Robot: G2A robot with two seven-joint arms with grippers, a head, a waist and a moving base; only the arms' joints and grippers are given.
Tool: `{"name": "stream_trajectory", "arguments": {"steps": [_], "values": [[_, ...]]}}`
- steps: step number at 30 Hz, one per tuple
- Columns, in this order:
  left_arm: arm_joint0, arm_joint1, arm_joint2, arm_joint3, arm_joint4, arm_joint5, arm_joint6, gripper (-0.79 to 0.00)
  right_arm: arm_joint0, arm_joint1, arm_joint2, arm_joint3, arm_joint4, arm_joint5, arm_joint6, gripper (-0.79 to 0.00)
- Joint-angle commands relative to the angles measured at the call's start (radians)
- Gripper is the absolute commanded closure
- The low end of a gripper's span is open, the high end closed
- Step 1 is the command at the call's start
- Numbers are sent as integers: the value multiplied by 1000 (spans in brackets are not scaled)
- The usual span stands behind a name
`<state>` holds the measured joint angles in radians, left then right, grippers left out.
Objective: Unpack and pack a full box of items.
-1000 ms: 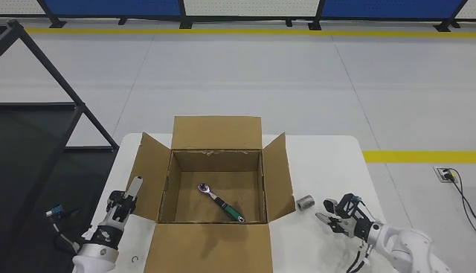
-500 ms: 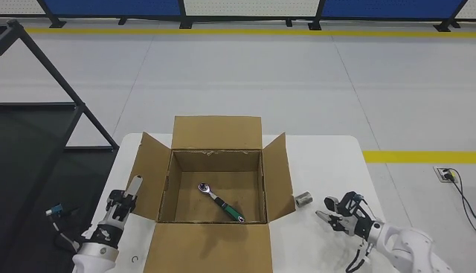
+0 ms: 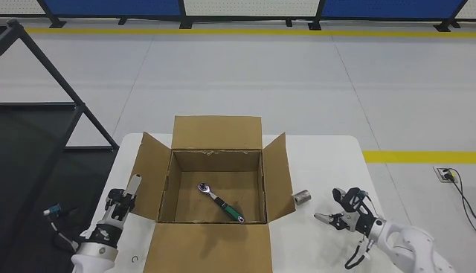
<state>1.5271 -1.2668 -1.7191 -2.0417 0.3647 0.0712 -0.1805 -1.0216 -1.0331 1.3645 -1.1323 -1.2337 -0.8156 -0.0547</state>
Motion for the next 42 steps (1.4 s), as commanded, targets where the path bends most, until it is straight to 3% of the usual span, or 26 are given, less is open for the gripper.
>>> {"name": "stream_trajectory", "arguments": {"steps": [1, 17, 23, 31, 36, 42], "values": [[2, 0, -2, -4, 0, 0, 1, -785, -2, 0, 4, 3, 20, 7, -7, -785], [17, 0, -33, -38, -19, -5, 24, -785, -5, -1, 9, -14, 32, 35, -11, -785], [20, 0, -41, -40, -31, -18, 26, -785, -73, 12, 54, -280, -71, 148, 1, -785], [54, 0, -109, -55, -74, -37, 63, -785, -146, 24, 112, -715, -148, 246, 190, -785], [76, -1, -148, -56, -106, -56, 76, -785, -87, 21, 96, -860, -100, 259, 350, -785], [91, -2, -156, -57, -123, -77, 82, -785, 62, 9, -5, -908, -1, 262, 526, -785]]}}
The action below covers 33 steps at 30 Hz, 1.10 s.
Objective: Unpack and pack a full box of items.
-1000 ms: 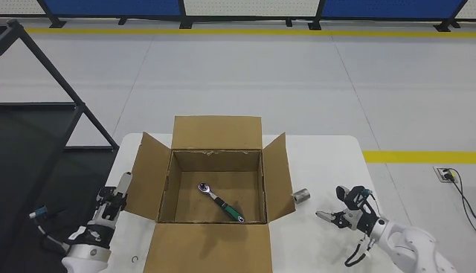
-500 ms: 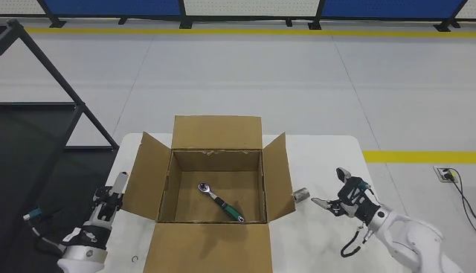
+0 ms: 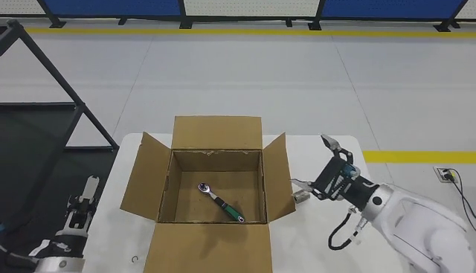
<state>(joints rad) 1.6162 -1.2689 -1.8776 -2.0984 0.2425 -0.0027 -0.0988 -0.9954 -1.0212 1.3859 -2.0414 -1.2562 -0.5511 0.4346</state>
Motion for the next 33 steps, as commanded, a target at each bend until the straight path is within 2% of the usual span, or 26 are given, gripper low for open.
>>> {"name": "stream_trajectory", "arguments": {"steps": [1, 18, 21, 24, 27, 33], "values": [[3, -1, 6, -1, -2, -7, -1, -785, 64, -5, -49, 7, 39, -6, 66, -785], [3, -1, 17, -3, 1, -11, -5, -785, 74, -6, -56, 9, 42, -9, 77, -785], [0, 0, 19, -1, 8, -12, -11, -785, 94, -9, -90, -13, 28, -26, 59, -785], [-8, 0, 19, 12, 12, -12, -10, -785, 208, -24, -184, 12, 32, -41, 86, -785], [-7, 0, 6, 23, 1, -16, -4, -785, 372, -52, -312, 89, 68, -27, 154, -785], [15, -1, -37, 44, -35, -43, 5, -785, 688, -148, -590, 330, 203, 84, 307, -785]]}}
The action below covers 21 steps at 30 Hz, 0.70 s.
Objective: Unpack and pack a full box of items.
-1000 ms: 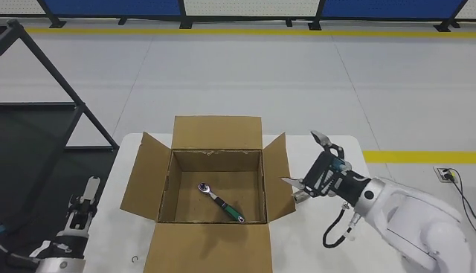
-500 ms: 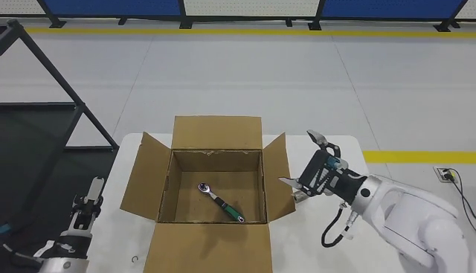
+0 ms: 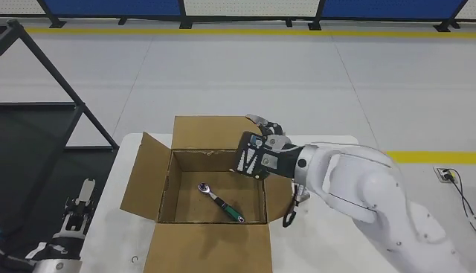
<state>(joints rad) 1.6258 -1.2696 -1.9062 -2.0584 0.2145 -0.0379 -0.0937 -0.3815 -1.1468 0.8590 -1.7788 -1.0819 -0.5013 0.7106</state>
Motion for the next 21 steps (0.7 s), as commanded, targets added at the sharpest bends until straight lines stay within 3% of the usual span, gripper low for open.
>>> {"name": "stream_trajectory", "arguments": {"steps": [1, 6, 10, 21], "values": [[10, 0, -16, 8, -13, -16, 1, -785, 117, -43, -112, 114, 41, 70, 64, -785], [28, -1, -49, 30, -25, -43, 20, -785, 255, -154, -303, 348, 201, 183, 108, -785], [34, -3, -68, 53, -38, -36, 40, -785, 299, -235, -408, 507, 296, 204, 107, -785], [29, -4, -71, 60, -49, -19, 51, -785, 299, -235, -408, 507, 296, 204, 107, -785]]}}
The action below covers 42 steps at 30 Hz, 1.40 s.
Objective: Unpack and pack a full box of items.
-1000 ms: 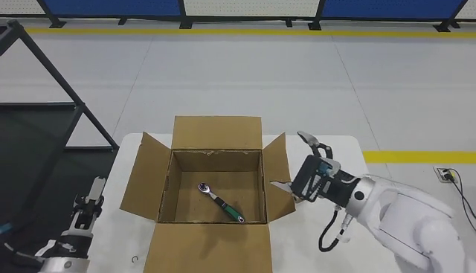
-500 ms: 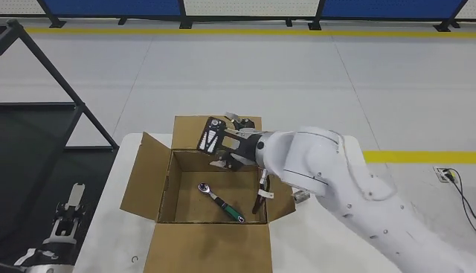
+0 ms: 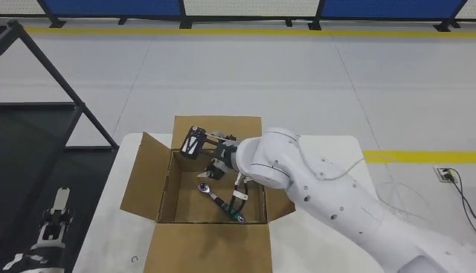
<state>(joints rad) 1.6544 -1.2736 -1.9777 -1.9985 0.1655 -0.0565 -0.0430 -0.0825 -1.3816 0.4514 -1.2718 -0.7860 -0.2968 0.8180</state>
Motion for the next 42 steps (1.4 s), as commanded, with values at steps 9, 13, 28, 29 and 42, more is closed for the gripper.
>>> {"name": "stream_trajectory", "arguments": {"steps": [9, 13, 28, 29, 42], "values": [[8, 3, 23, 1, 34, -42, -68, -785, -24, -15, -13, 17, 24, -5, 1, -785], [16, 4, 29, 4, 44, -67, -85, -785, -18, -60, -49, 84, 80, 39, 59, -785], [34, 8, 34, 8, 45, -136, -136, -785, 28, -317, -190, 505, 176, 244, 180, -785], [34, 8, 34, 8, 44, -137, -137, -785, 27, -332, -194, 531, 179, 242, 176, -785], [37, 6, 21, 17, 2, -127, -115, -785, -14, -469, -210, 853, 162, 220, 31, -785]]}}
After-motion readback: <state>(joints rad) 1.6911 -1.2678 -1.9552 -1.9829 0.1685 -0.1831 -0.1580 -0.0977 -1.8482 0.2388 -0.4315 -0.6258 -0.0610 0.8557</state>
